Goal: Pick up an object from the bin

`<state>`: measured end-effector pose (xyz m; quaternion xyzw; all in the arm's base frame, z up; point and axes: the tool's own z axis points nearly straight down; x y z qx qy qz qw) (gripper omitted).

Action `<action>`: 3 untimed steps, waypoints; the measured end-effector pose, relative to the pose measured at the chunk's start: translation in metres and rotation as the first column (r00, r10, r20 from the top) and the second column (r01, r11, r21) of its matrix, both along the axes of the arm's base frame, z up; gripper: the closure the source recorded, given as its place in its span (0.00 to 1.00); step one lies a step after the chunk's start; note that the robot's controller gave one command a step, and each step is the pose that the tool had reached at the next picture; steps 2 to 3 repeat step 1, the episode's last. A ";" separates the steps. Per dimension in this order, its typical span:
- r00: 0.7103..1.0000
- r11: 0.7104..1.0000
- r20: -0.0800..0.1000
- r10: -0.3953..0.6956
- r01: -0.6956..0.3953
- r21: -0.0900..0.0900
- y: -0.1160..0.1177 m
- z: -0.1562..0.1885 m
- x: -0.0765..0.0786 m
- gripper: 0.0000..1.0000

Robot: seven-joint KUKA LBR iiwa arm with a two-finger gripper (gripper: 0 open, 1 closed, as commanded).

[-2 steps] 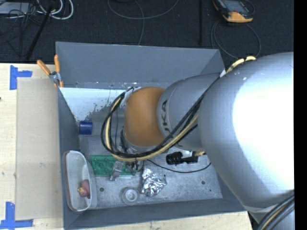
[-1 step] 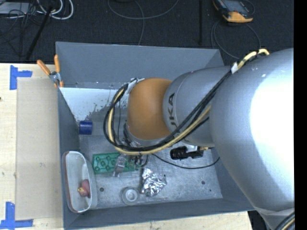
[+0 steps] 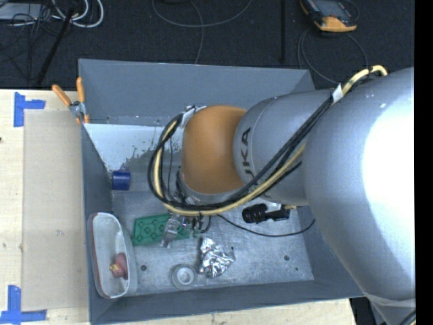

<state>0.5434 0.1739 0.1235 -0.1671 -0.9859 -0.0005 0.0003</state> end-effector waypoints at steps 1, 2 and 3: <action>1.000 1.000 0.004 0.001 -0.001 0.001 0.000 0.052 0.001 1.00; 1.000 1.000 0.004 0.001 -0.001 0.001 0.000 0.052 0.001 1.00; 1.000 1.000 0.004 0.001 -0.001 0.001 0.000 0.052 0.001 1.00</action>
Offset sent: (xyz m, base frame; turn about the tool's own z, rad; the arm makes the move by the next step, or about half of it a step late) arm 0.0000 0.0000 0.0500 0.0000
